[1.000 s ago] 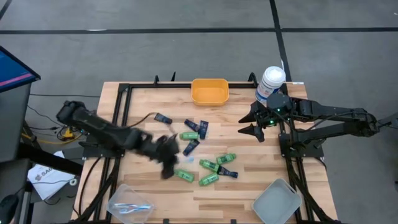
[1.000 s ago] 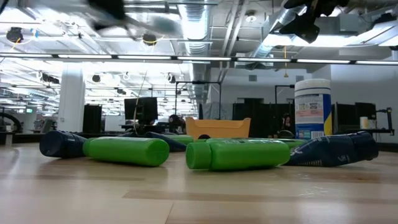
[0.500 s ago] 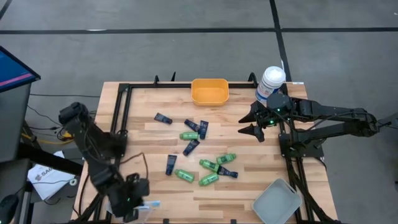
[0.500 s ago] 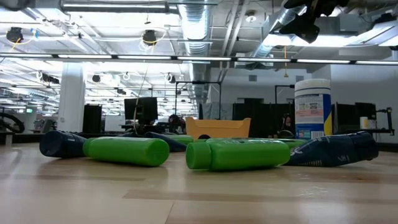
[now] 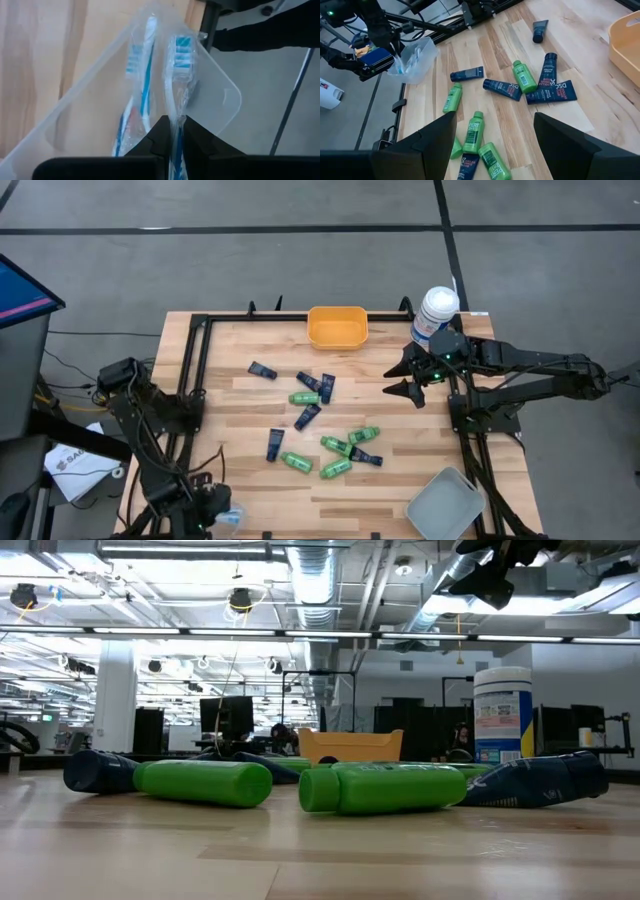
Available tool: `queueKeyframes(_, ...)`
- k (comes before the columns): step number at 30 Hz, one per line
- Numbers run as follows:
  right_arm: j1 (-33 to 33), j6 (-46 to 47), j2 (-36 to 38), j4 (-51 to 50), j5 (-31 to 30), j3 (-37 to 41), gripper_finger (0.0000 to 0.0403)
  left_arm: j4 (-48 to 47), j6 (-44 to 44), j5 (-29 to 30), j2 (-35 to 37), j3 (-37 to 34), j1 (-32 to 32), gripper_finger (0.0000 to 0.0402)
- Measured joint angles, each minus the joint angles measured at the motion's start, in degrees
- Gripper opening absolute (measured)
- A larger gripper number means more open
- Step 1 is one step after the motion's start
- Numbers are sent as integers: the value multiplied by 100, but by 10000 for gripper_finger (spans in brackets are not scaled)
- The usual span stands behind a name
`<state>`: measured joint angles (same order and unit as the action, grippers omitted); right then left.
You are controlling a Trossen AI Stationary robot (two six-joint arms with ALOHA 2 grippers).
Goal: Pick & Place Travel size toiletries
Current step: Put the light blue toothbrush into the transparent bin
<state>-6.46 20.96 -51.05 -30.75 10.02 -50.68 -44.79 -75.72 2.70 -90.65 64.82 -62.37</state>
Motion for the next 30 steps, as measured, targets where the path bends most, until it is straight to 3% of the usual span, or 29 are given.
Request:
queueKeyframes(10,0,10,2,7,-2,0,258,-38,-239,-145,37,-280,-24,20)
queueKeyframes(17,-2,10,2,4,-2,0,258,81,-159,55,37,-593,20,26)
queueKeyframes(30,0,8,2,3,-2,0,258,1047,367,75,37,-835,-34,124)
